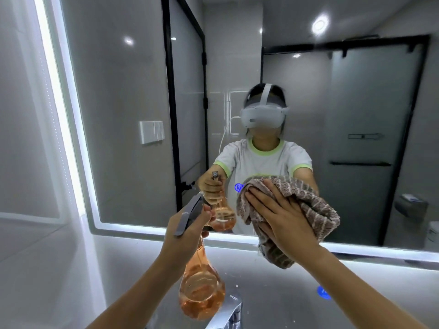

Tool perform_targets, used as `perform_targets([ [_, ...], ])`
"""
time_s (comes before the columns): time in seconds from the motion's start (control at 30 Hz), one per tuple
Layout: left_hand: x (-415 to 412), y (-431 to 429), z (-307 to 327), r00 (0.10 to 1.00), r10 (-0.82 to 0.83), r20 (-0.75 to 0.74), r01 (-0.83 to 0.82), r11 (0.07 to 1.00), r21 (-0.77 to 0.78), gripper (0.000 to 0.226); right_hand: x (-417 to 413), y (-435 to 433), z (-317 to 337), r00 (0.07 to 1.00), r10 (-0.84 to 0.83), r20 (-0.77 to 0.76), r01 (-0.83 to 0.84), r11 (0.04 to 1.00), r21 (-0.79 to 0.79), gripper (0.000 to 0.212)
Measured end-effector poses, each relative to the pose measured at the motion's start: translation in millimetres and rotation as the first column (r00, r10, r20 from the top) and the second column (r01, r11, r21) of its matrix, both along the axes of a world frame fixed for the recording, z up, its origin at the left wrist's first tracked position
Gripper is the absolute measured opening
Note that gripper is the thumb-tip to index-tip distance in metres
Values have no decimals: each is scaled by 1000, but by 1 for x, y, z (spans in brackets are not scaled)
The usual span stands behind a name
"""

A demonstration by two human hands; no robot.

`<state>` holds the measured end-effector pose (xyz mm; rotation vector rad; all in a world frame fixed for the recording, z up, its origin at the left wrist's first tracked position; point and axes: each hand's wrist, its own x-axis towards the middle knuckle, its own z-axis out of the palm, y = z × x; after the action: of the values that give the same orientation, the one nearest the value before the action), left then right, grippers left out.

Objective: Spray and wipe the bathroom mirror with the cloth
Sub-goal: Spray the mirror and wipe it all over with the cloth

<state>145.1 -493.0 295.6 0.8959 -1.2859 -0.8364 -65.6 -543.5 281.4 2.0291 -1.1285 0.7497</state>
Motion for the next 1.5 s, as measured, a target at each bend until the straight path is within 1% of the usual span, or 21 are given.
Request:
perform_targets([
  [0.07,-8,2,-4,999,-18,-30,19,999,27,5,-20,4,-3,1000,-24,12,24,999,-24,53],
  [0.13,-16,4,-7,999,-34,-39,35,999,37,7,-42,9,-6,999,-47,17,47,998,-39,53],
  [0.2,-24,6,-8,999,-40,-22,41,999,36,6,-62,15,-8,996,-80,25,81,996,-35,54],
  [0.27,-28,7,-9,1000,-29,5,29,999,31,14,-81,20,-11,991,-128,42,129,992,-12,54],
  [0.37,-29,6,-10,999,-28,16,28,999,36,7,-102,26,-17,978,-190,84,188,982,23,49],
  [0.47,-30,5,-13,999,-17,41,16,1000,24,11,-112,29,-20,969,-222,106,221,975,22,54],
  [0.6,-37,4,-14,998,-21,55,20,1000,17,8,-113,31,-21,965,-229,126,230,973,9,48],
  [0.67,-44,5,-14,998,-41,49,40,999,15,10,-113,32,-21,965,-220,140,222,975,5,53],
  [0.8,-59,11,-17,997,-73,30,73,997,18,7,-120,31,-23,965,-224,136,226,974,2,54],
  [0.9,-76,13,-21,993,-99,59,98,995,23,22,-136,33,-26,957,-246,153,246,969,16,57],
  [1.1,-123,19,-25,985,-162,60,160,987,35,21,-175,41,-33,944,-284,169,276,959,67,61],
  [1.23,-159,24,-26,977,-199,82,196,980,38,19,-199,45,-37,943,-299,143,287,953,97,65],
  [1.3,-174,26,-24,976,-204,76,200,978,50,24,-213,48,-40,942,-308,136,296,950,97,64],
  [1.33,-181,26,-23,976,-207,73,204,978,45,27,-221,50,-42,938,-319,136,308,947,93,60],
  [1.37,-189,28,-21,974,-214,72,212,977,38,26,-228,53,-42,932,-336,136,326,941,94,55],
  [1.47,-206,30,-15,971,-231,67,229,973,30,4,-237,58,-40,918,-368,147,357,929,95,53],
  [1.5,-211,30,-12,970,-237,62,235,971,33,7,-237,58,-40,917,-370,151,359,929,93,52],
])
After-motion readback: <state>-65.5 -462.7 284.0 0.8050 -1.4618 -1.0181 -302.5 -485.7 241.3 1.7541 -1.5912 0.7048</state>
